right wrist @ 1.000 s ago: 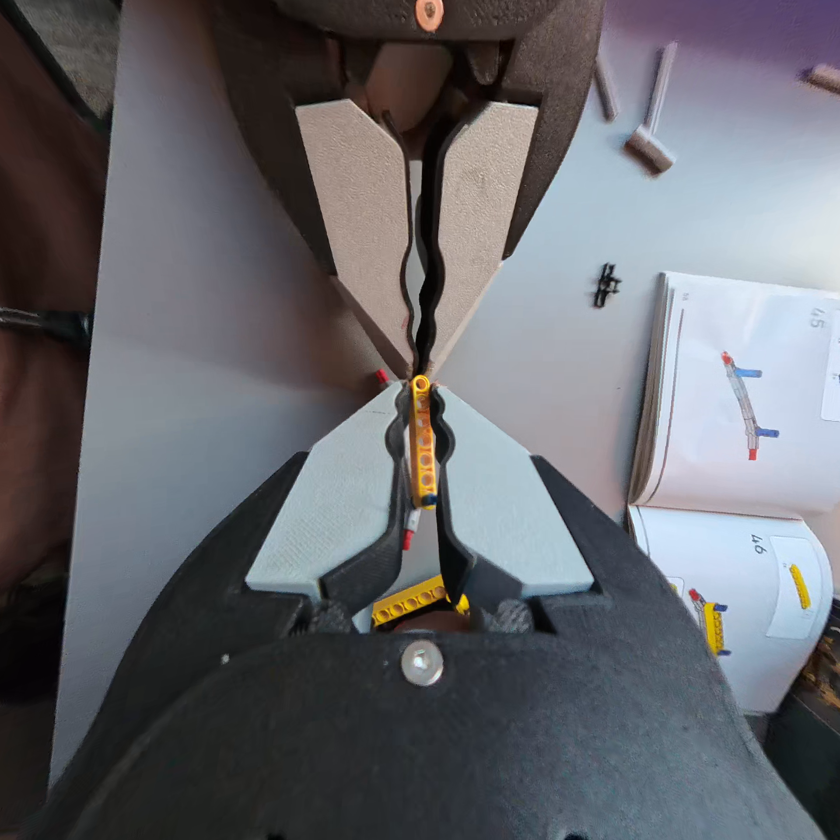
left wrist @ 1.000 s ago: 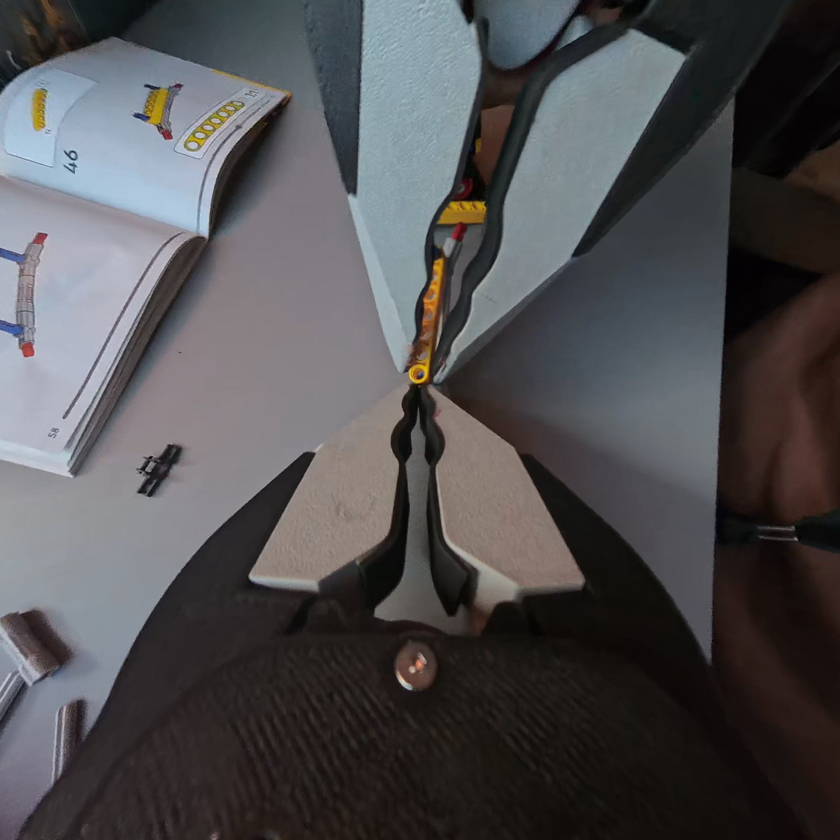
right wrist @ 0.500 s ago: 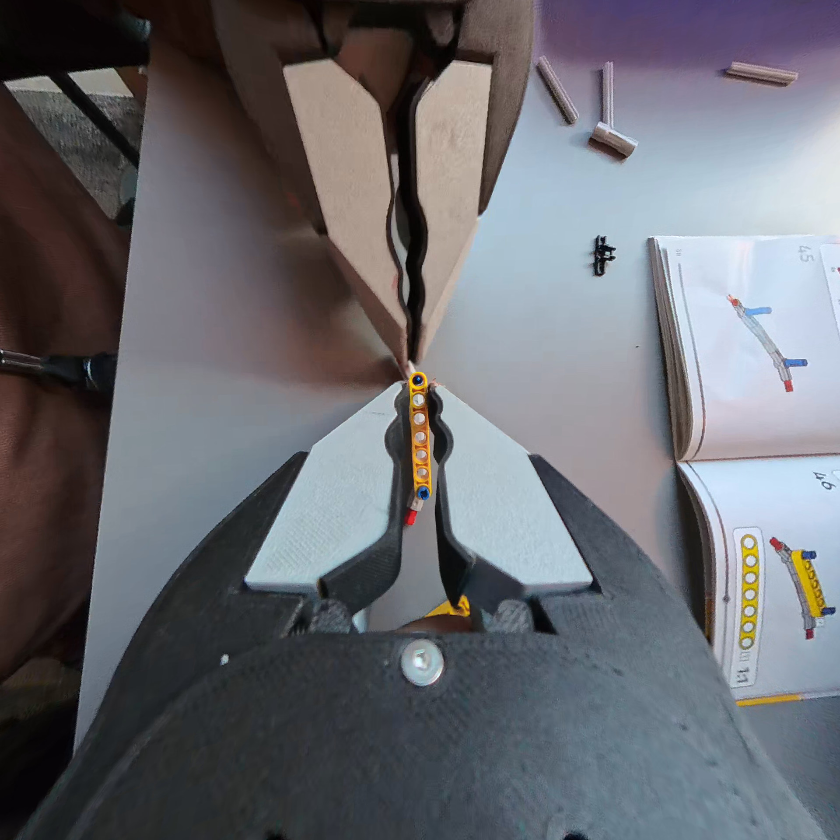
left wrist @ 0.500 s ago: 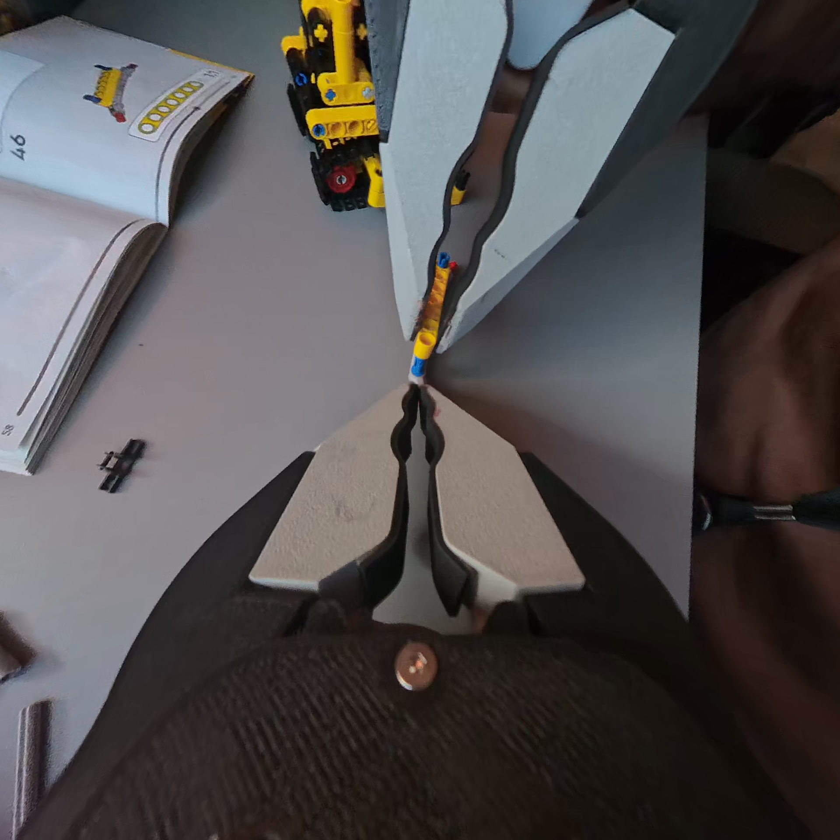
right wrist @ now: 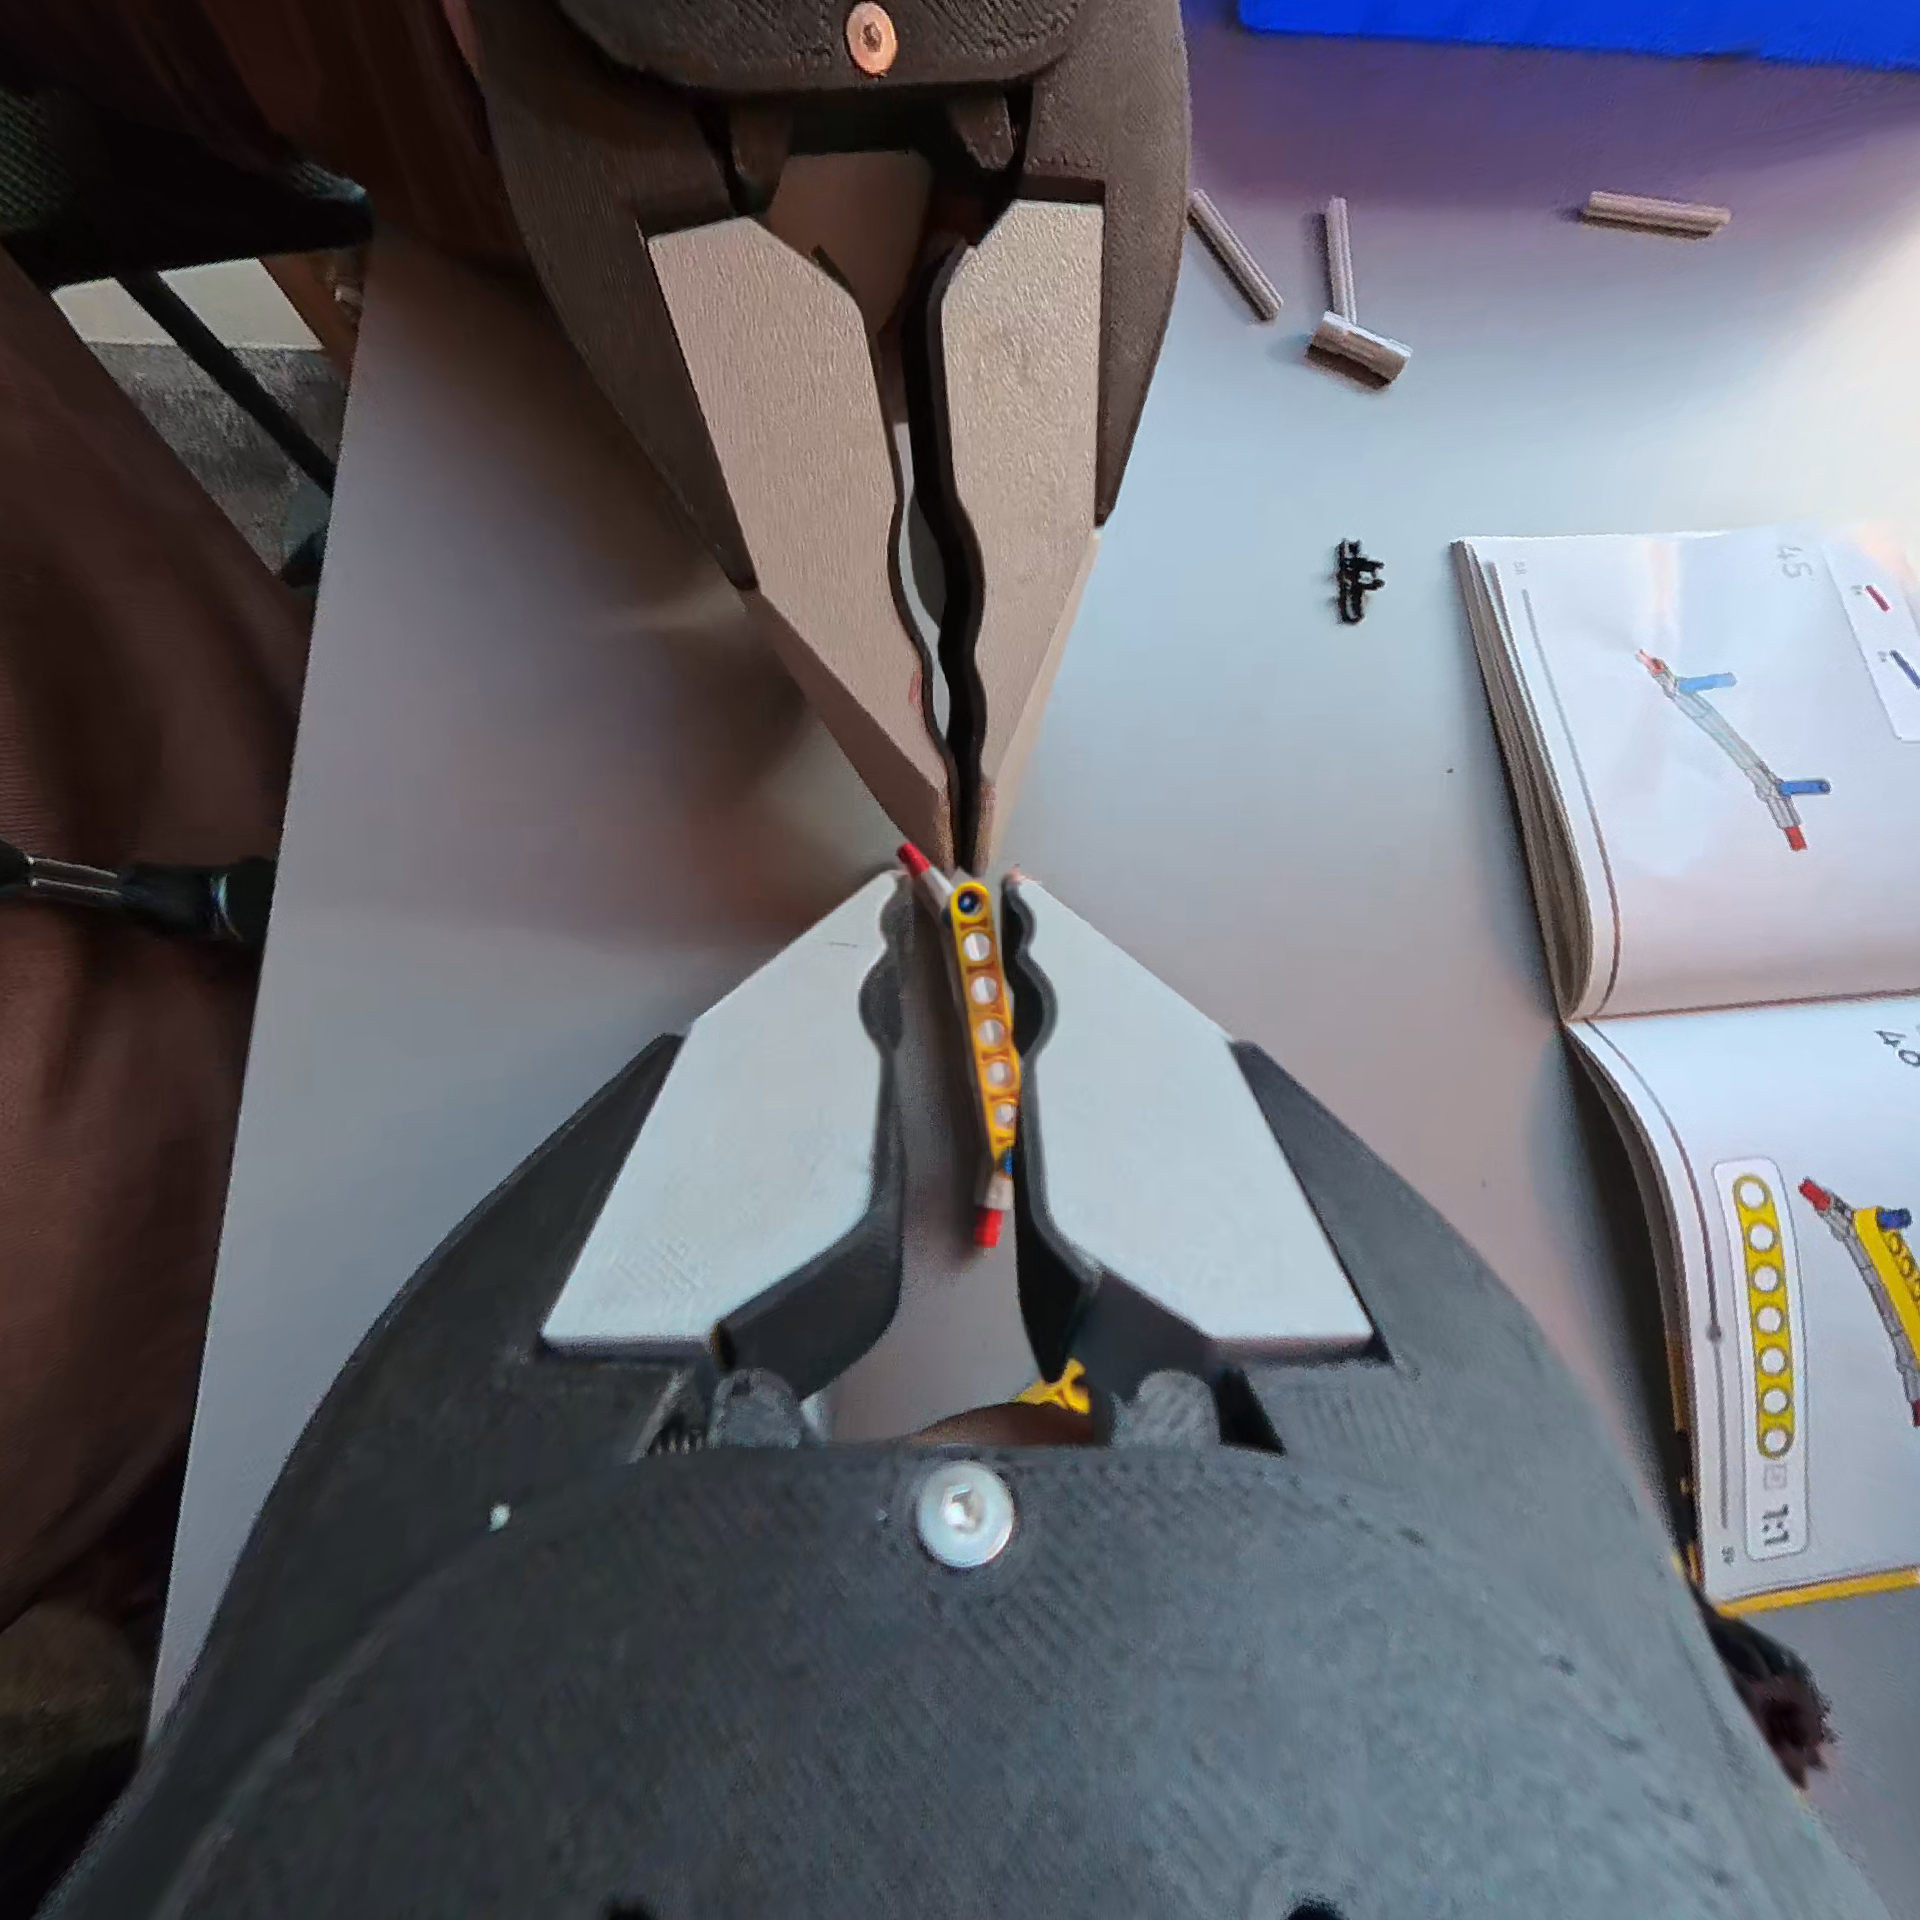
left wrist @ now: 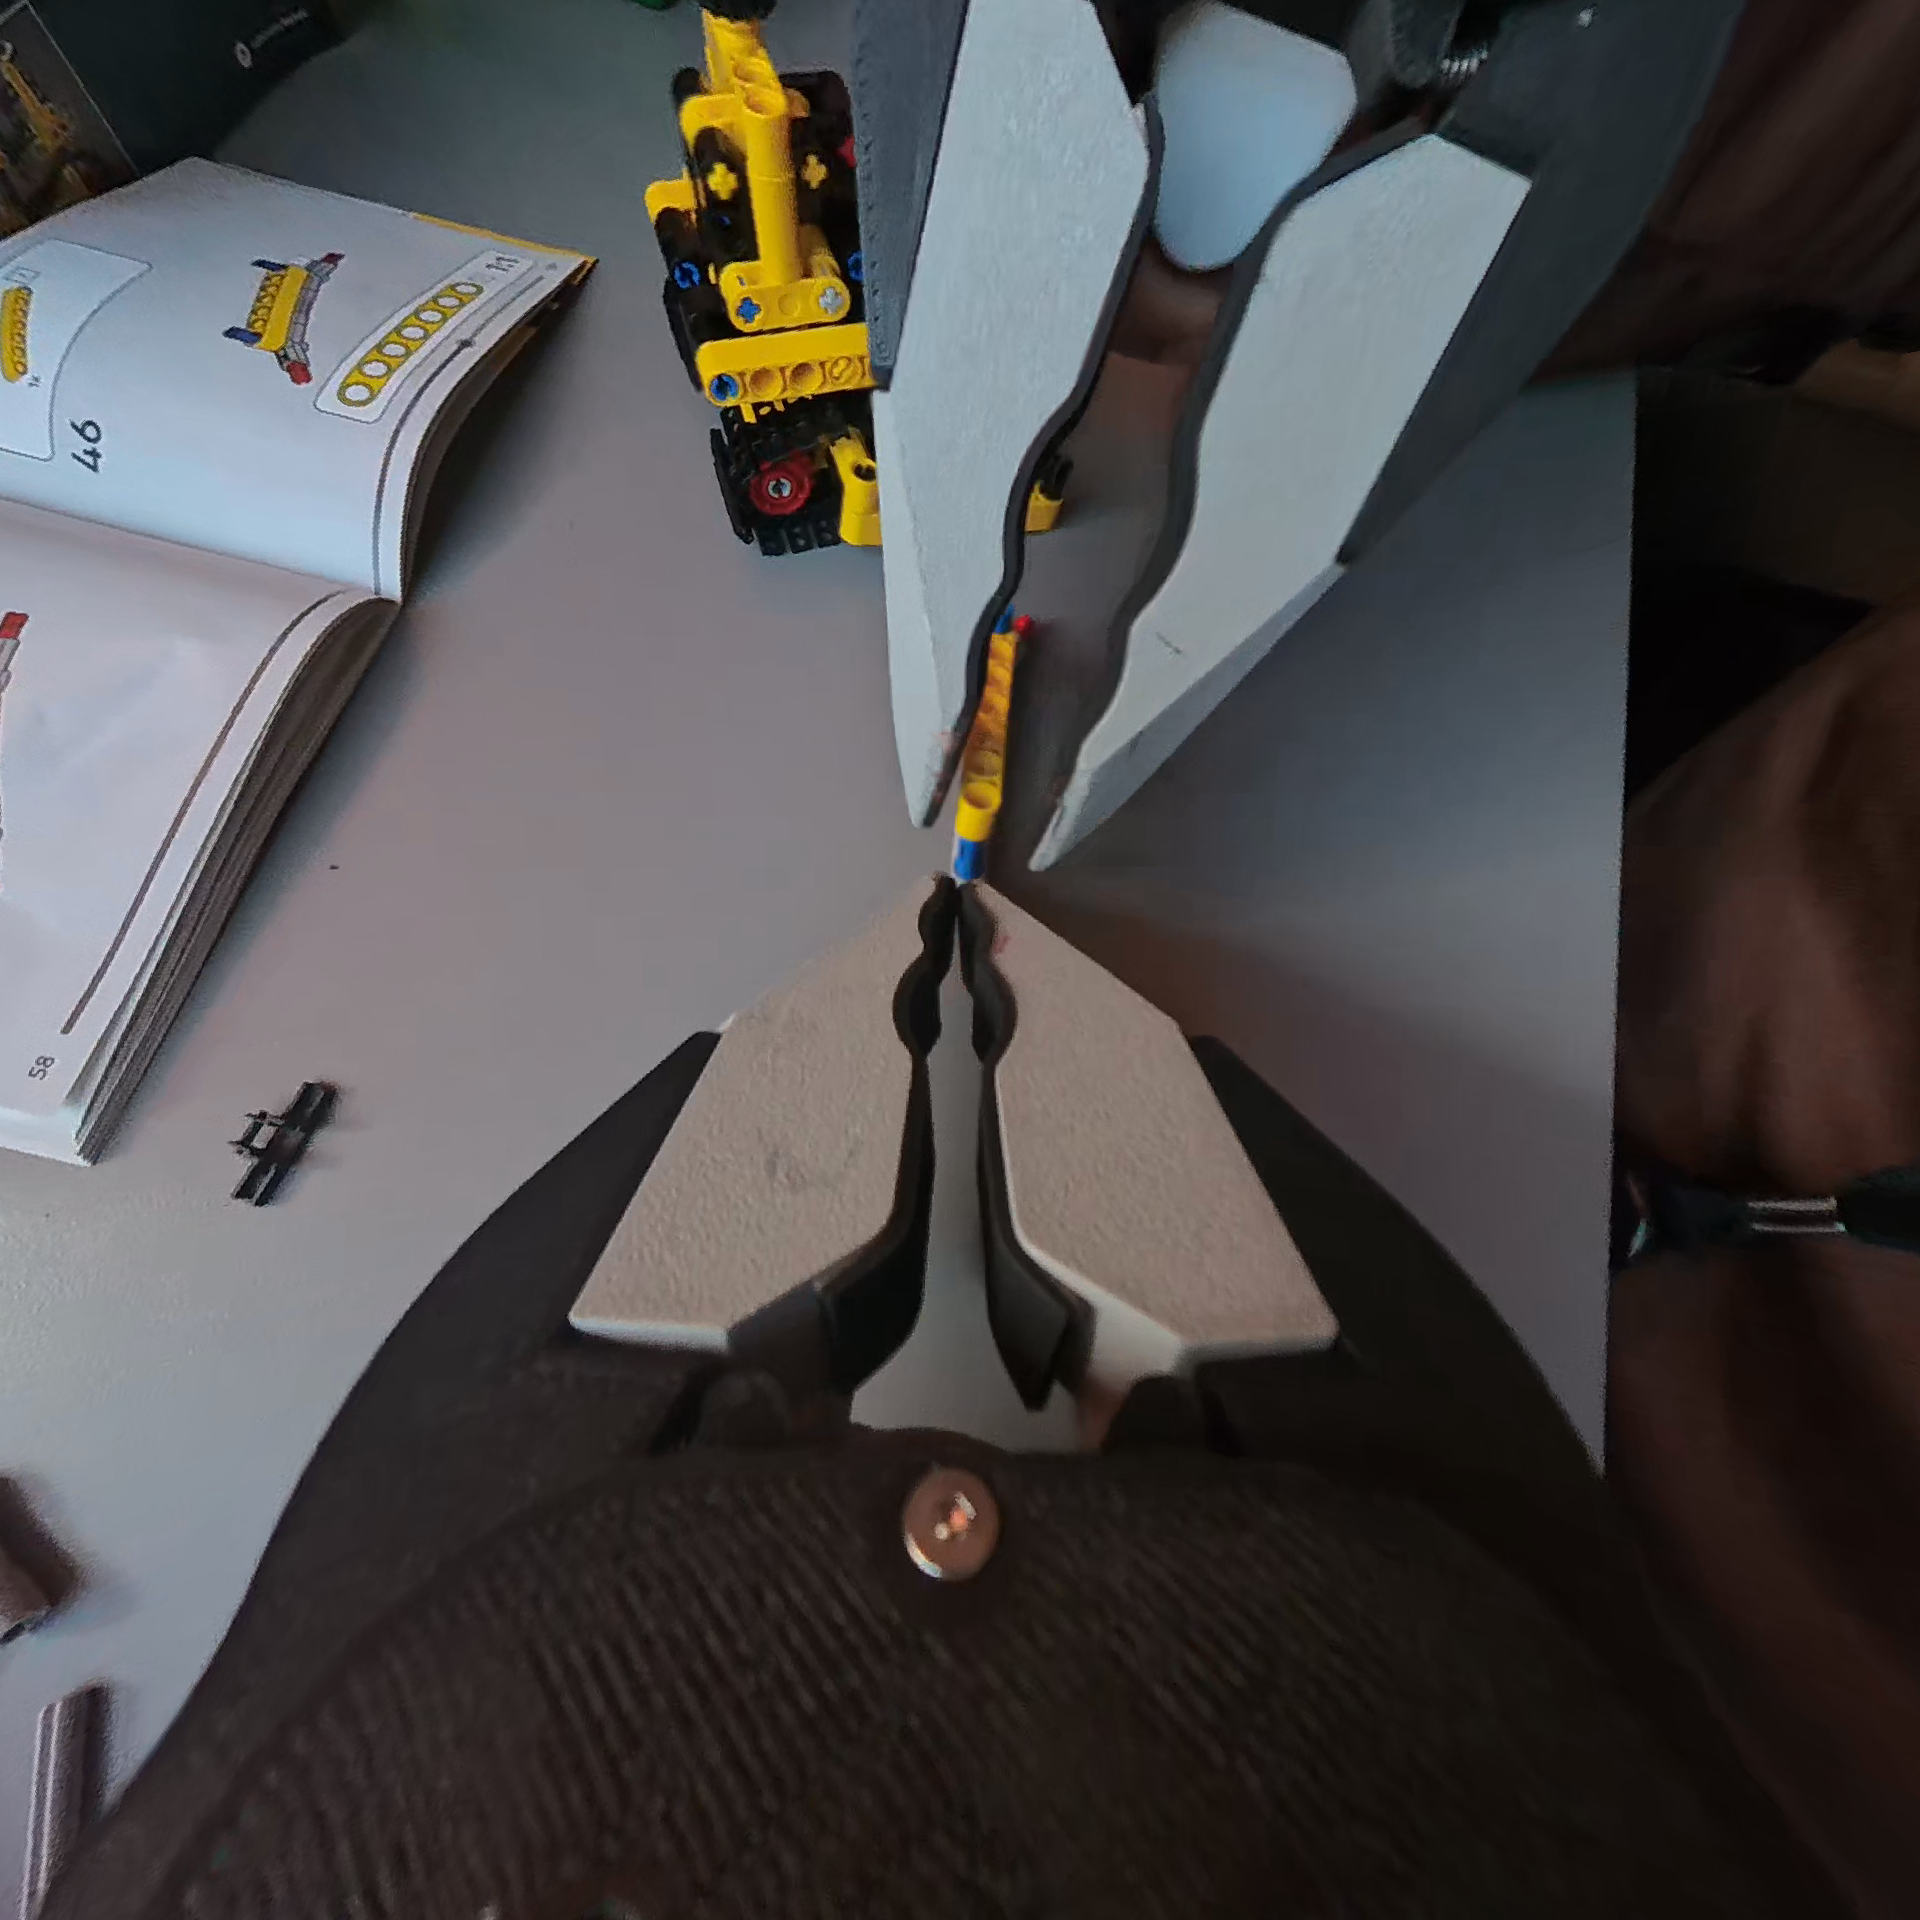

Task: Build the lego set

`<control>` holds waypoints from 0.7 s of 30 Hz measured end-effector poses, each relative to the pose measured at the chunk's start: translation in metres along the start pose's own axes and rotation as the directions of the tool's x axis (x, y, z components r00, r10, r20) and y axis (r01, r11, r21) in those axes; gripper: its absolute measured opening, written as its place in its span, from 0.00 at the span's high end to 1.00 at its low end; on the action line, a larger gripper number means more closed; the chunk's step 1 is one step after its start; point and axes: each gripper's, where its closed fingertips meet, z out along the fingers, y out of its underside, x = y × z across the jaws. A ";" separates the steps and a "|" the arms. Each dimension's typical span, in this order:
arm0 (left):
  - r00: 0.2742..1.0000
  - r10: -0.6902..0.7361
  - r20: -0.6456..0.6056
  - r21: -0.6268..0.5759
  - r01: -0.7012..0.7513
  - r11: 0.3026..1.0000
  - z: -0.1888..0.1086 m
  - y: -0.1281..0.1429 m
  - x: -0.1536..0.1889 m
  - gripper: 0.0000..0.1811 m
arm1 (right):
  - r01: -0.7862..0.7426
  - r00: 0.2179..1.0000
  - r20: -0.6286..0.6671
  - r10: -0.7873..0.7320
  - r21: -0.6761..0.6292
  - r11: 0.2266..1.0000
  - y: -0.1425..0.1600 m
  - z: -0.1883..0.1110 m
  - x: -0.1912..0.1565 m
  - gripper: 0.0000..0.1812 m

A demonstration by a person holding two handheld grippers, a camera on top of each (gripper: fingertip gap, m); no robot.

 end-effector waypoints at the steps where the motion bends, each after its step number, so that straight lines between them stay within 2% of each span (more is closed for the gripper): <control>1: 1.000 -0.015 -0.006 0.013 0.015 1.000 -0.001 -0.001 -0.001 1.00 | -0.011 1.000 -0.010 0.011 0.006 1.000 0.001 -0.002 0.002 0.91; 5: 0.998 -0.064 -0.024 0.026 0.064 0.998 -0.003 -0.003 -0.004 0.97 | -0.065 0.995 -0.072 0.071 0.077 0.995 -0.001 -0.026 0.013 0.86; 8: 0.998 -0.060 -0.032 0.005 0.060 0.998 0.000 -0.001 -0.002 0.92 | -0.114 0.982 -0.128 0.136 0.167 0.979 -0.004 -0.060 0.021 0.86; 11: 0.999 -0.034 -0.025 -0.056 0.032 0.998 0.006 0.006 0.001 0.88 | -0.172 0.966 -0.160 0.202 0.184 0.968 0.007 -0.082 0.021 0.83; 13: 0.999 -0.028 -0.043 -0.060 0.025 0.998 0.011 0.003 0.006 0.88 | -0.207 0.963 -0.137 0.231 0.168 0.964 0.016 -0.080 0.012 0.83; 16: 0.999 -0.029 -0.038 -0.060 0.026 0.998 0.017 -0.001 0.007 0.97 | -0.213 0.958 -0.172 0.228 0.105 0.971 0.030 -0.063 0.003 0.83; 18: 0.999 -0.032 -0.032 -0.059 0.030 0.998 0.018 -0.002 0.006 0.97 | -0.197 0.962 -0.179 0.207 0.074 0.978 0.033 -0.050 -0.003 0.83; 21: 0.998 -0.046 -0.041 -0.026 0.045 0.999 0.016 -0.007 0.005 0.98 | -0.161 0.953 -0.255 0.161 0.024 0.987 0.037 -0.036 0.004 0.82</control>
